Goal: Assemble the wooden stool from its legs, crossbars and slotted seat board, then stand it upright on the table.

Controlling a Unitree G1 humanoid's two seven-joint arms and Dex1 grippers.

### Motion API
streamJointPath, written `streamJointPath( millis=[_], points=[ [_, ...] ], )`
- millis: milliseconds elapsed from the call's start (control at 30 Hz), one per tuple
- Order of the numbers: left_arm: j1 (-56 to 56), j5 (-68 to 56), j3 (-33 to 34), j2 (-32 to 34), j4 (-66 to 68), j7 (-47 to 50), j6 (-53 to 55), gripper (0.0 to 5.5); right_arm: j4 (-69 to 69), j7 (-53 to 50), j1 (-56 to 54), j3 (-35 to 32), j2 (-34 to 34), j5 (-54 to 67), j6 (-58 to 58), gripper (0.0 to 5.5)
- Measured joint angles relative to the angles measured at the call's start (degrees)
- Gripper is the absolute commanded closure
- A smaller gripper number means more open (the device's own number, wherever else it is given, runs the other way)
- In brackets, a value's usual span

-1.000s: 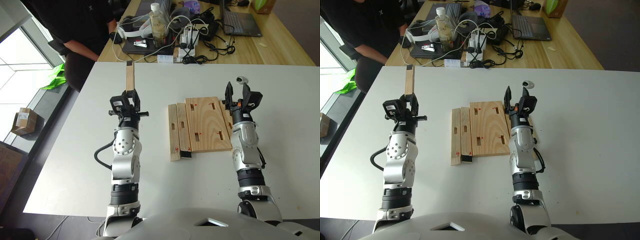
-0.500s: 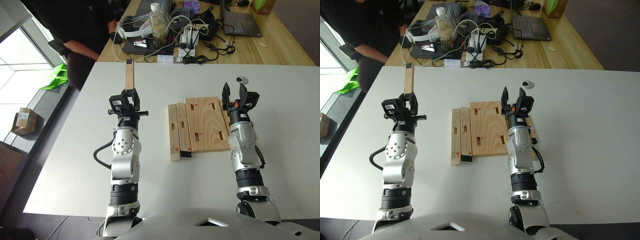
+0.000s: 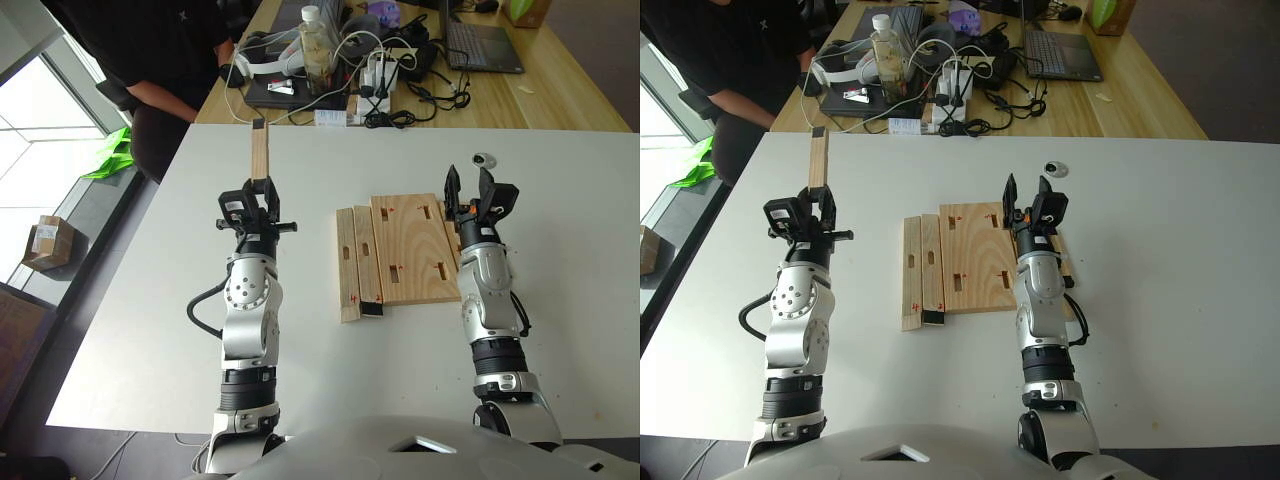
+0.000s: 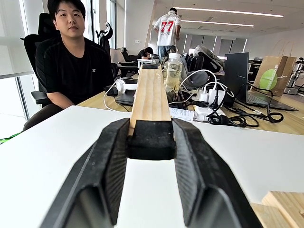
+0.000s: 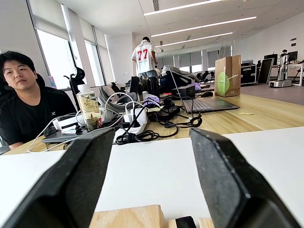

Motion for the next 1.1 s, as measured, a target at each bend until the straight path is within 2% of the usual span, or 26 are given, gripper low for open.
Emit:
streamJointPath(
  millis=[1100],
  points=[
    [0.0,0.0,0.0,0.0,0.0,0.0,0.0,4.21,0.2,-1.1,0.0,0.0,-0.2,-1.8,0.1,2.55]
  ],
)
